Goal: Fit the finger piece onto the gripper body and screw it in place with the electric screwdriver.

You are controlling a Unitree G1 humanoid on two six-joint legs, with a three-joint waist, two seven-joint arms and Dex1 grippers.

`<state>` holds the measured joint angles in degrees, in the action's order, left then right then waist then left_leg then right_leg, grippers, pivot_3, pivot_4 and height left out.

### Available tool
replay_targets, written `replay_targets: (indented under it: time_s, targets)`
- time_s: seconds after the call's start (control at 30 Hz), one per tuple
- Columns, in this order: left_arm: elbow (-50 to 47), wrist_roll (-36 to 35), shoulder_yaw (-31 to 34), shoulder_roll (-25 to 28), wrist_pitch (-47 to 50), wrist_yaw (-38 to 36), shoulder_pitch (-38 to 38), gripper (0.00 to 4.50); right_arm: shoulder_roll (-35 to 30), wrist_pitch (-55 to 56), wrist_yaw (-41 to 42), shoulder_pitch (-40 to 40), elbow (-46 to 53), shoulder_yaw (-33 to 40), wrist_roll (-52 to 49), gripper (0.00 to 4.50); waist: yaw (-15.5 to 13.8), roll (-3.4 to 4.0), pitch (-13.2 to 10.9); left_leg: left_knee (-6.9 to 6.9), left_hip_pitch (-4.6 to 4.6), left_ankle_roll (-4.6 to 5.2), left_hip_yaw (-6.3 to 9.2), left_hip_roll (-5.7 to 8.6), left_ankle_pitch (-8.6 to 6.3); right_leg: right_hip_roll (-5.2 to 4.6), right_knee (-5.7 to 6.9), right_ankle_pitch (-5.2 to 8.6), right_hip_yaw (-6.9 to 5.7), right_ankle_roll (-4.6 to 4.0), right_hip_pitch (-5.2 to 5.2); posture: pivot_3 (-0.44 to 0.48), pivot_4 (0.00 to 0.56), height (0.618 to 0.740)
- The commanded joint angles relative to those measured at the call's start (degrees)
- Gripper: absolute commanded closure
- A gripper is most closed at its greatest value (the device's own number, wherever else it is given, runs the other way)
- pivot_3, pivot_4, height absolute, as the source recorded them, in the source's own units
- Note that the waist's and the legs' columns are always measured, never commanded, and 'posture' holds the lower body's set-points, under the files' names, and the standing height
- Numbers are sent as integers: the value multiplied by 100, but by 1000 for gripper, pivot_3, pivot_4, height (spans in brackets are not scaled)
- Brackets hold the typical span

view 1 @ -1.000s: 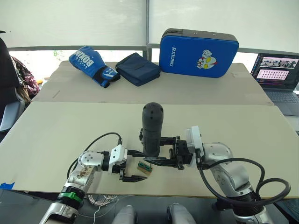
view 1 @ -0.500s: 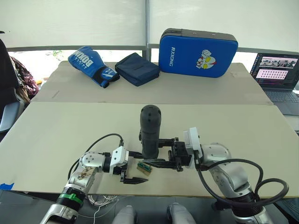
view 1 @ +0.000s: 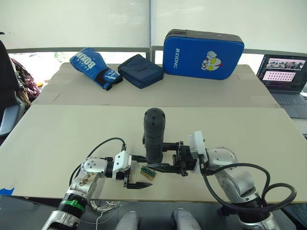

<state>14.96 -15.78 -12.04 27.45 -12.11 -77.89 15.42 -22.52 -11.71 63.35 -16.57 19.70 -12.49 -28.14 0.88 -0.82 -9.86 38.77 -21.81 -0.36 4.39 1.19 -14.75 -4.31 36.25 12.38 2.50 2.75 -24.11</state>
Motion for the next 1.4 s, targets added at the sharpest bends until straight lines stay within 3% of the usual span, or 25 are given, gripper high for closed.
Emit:
replay_targets:
  time_s: [0.03,1.4]
  targets:
    - [284,108,16,72,-50,1,-18,0,-8,163,-7,-73,267,95,-111,2585,0,0,0,0,1,0,0,0,0,0,0,0,0,0,1,0,150,740]
    - [635,28,151,112,-314,-100,-32,0,-118,-98,-140,-252,443,301,-527,2585,22,6,4,-3,23,0,-2,-11,0,11,8,-3,3,-7,9,0,150,740]
